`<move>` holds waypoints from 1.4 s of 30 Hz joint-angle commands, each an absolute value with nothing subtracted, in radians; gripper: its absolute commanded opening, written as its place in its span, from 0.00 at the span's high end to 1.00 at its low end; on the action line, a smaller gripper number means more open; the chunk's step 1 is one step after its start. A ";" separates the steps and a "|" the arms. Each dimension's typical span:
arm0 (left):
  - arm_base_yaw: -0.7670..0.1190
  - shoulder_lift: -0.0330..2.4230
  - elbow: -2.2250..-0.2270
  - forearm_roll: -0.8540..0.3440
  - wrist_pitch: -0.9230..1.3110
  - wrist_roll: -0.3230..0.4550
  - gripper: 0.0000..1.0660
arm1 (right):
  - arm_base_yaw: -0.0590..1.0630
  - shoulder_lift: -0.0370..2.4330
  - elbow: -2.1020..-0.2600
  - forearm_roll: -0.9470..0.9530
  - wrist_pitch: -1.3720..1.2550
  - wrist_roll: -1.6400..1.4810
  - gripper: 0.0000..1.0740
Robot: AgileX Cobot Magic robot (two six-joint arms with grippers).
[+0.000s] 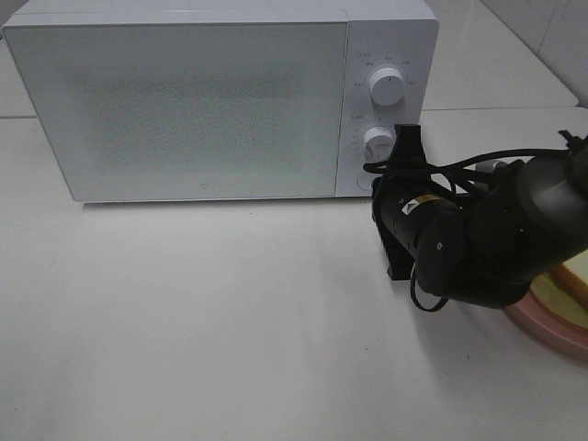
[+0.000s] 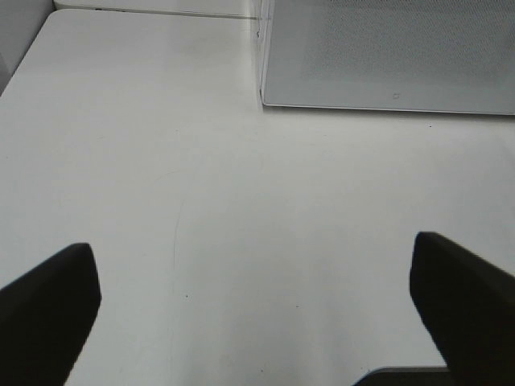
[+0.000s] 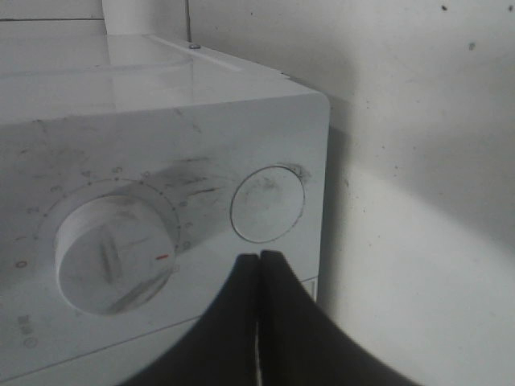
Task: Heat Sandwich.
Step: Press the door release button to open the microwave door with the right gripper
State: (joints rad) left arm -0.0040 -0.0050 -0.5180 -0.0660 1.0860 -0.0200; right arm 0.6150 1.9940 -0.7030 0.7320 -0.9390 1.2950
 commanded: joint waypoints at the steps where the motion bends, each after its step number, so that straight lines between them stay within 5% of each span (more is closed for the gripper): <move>1: 0.000 -0.027 -0.516 -0.069 1.073 -0.020 0.08 | 0.589 2.015 -0.734 0.695 -0.929 1.305 1.00; 42: 0.000 -0.021 -0.516 -0.068 1.073 -0.020 0.08 | 0.549 2.155 -0.904 0.682 -1.016 1.285 1.00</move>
State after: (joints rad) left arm -0.0040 -0.0050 -0.5180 -0.0660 1.0860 -0.0200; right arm 0.5600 2.1620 -0.8800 0.7020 -0.9680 1.3050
